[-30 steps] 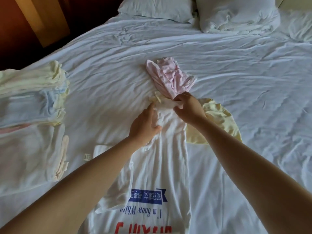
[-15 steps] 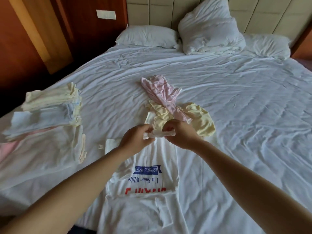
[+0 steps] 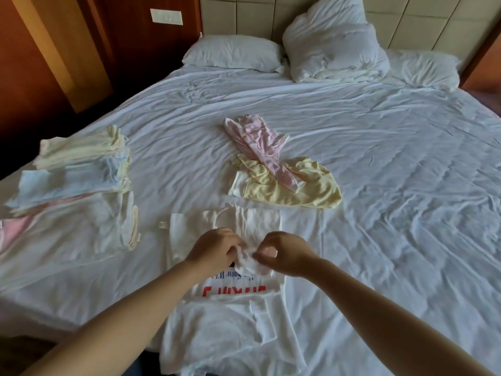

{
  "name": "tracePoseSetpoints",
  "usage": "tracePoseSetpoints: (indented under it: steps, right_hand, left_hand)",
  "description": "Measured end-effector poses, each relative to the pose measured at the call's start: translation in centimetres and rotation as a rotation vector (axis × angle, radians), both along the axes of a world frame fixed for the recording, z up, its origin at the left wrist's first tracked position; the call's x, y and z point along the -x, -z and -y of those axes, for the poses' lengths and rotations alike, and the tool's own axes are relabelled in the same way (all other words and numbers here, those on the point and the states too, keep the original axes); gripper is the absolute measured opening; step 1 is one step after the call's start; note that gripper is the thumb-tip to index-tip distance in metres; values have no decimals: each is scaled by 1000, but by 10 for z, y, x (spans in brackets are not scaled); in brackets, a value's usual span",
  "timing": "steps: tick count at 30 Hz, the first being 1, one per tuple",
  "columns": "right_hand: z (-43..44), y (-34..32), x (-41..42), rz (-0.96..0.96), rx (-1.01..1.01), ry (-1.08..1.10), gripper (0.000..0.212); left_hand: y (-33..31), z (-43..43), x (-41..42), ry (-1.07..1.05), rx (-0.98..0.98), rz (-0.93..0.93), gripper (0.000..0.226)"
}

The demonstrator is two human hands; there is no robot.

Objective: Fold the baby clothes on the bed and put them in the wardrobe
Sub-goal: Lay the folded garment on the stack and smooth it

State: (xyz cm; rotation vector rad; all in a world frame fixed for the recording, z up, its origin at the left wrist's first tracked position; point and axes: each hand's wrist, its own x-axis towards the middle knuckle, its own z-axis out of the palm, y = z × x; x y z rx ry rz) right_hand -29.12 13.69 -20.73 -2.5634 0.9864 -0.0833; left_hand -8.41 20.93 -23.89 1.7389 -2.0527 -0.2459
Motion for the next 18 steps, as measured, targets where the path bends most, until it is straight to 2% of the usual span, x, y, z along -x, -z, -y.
tracePoseSetpoints:
  steps: [2,4,7,9,12,14,18]
  right_hand:
    - [7,-1,-10,135,8,134,26]
    - [13,4,-25,191,-31,222,38]
    - [22,26,-41,67,-101,263,55]
    - [26,46,-41,-78,-49,224,62]
    - [30,73,-33,-117,115,169,80]
    - [34,83,-32,-109,159,147,83]
    - [35,86,-34,-132,163,147,83]
  left_hand:
    - [-1,10,-1,-81,90,-33,34]
    - [1,23,-2,-109,158,61,38]
    - [15,37,-3,-97,-96,297,69]
    - [34,40,-6,-128,-189,392,81]
    - [55,41,-5,-152,-125,434,79]
    - [64,43,-5,-151,-70,426,77]
    - [65,48,-9,-134,-162,402,80]
